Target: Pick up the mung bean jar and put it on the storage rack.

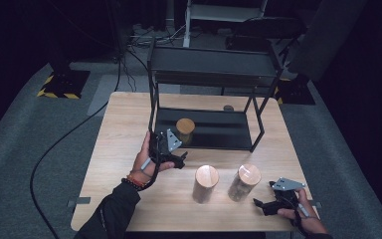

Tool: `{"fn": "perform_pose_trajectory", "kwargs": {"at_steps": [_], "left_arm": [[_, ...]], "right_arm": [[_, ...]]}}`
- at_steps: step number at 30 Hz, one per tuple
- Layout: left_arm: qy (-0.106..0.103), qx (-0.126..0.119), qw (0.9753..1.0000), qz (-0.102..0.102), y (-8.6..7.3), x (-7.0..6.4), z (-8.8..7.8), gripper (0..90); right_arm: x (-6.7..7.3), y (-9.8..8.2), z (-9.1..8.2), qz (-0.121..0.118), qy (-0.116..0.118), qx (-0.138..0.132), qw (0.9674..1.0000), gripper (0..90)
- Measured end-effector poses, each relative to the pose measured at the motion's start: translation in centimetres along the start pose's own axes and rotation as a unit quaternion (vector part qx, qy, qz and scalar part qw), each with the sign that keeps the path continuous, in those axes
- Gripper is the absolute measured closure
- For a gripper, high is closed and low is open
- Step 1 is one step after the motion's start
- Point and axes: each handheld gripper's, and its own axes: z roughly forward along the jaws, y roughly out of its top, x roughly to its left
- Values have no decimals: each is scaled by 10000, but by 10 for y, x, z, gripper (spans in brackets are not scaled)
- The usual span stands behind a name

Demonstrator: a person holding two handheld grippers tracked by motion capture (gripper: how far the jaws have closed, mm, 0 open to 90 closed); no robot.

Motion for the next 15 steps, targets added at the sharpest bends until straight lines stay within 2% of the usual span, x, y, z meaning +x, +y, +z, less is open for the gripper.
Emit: {"fn": "perform_pose_trajectory", "kwargs": {"at_steps": [5, 8, 12, 15], "left_arm": [[13, 22, 10000, 10, -8, -2, -5, 21], [52, 77, 9999, 82, -13, -5, -8, 19], [22, 81, 10000, 44, -23, -8, -11, 19], [46, 128, 9998, 135, -28, -12, -14, 19]], "right_arm": [[0, 0, 0, 0, 0, 1, 10000, 4], [0, 0, 0, 0, 0, 0, 10000, 4], [0, 0, 0, -1, 0, 0, 10000, 4], [0, 0, 0, 0, 0, 0, 10000, 4]]}}
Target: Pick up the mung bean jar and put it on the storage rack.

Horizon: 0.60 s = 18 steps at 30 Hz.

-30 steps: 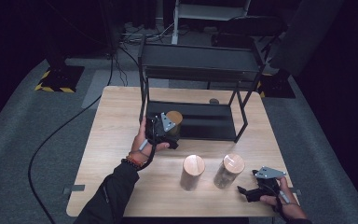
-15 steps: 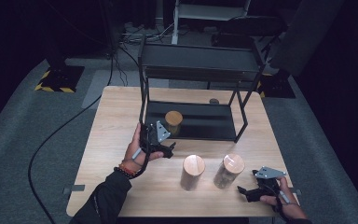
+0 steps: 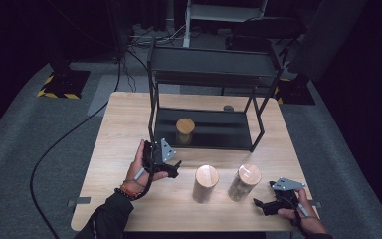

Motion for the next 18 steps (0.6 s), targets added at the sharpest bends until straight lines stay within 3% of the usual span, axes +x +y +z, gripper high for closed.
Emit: {"fn": "perform_pose_trajectory", "kwargs": {"at_steps": [11, 18], "left_arm": [[-85, 113, 9998, 143, -18, -8, -8, 18], [-60, 83, 9999, 37, -33, -14, -13, 19]], "right_arm": [[0, 0, 0, 1, -2, 2, 10000, 4], [0, 0, 0, -1, -1, 1, 10000, 4]]}}
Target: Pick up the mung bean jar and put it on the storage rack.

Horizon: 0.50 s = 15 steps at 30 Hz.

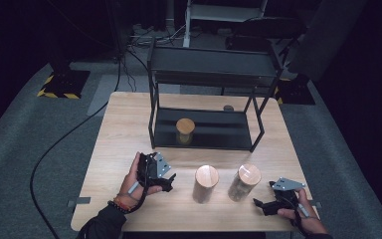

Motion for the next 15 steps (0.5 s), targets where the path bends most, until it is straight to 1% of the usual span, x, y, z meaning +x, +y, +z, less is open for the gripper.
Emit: {"fn": "perform_pose_trajectory", "kwargs": {"at_steps": [8, 12, 15], "left_arm": [[-11, 165, 9999, -38, -12, -2, -2, 19], [41, 239, 9997, -98, -16, -1, -5, 19], [25, 284, 9995, -153, -20, 2, -8, 19]], "right_arm": [[0, 0, 0, 0, 0, -1, 10000, 4], [0, 0, 0, -3, 6, -1, 10000, 4], [0, 0, 0, -6, 8, -1, 10000, 4]]}}
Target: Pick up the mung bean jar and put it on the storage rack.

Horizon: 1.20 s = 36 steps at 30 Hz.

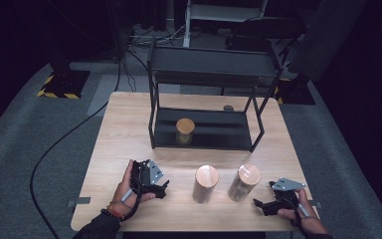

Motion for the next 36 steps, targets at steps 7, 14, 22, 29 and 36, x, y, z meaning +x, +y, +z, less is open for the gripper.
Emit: {"fn": "perform_pose_trajectory", "kwargs": {"at_steps": [7, 14, 22, 29, 36], "left_arm": [[1, 70, 10000, -67, -11, 6, -6, 19], [-15, 131, 9996, -239, -22, 16, -9, 19], [-121, 185, 9985, -499, -34, 25, -12, 21], [-212, 270, 9970, -697, -45, 32, -15, 23], [-481, 369, 9911, -1188, -57, 53, -19, 15]], "right_arm": [[0, 0, 0, 0, 1, -1, 10000, 4], [0, 0, 0, 0, 1, -1, 10000, 4], [0, 0, 0, -1, 3, -1, 10000, 4], [0, 0, 0, 0, 1, -1, 10000, 4], [0, 0, 0, 0, 1, 0, 10000, 4]]}}
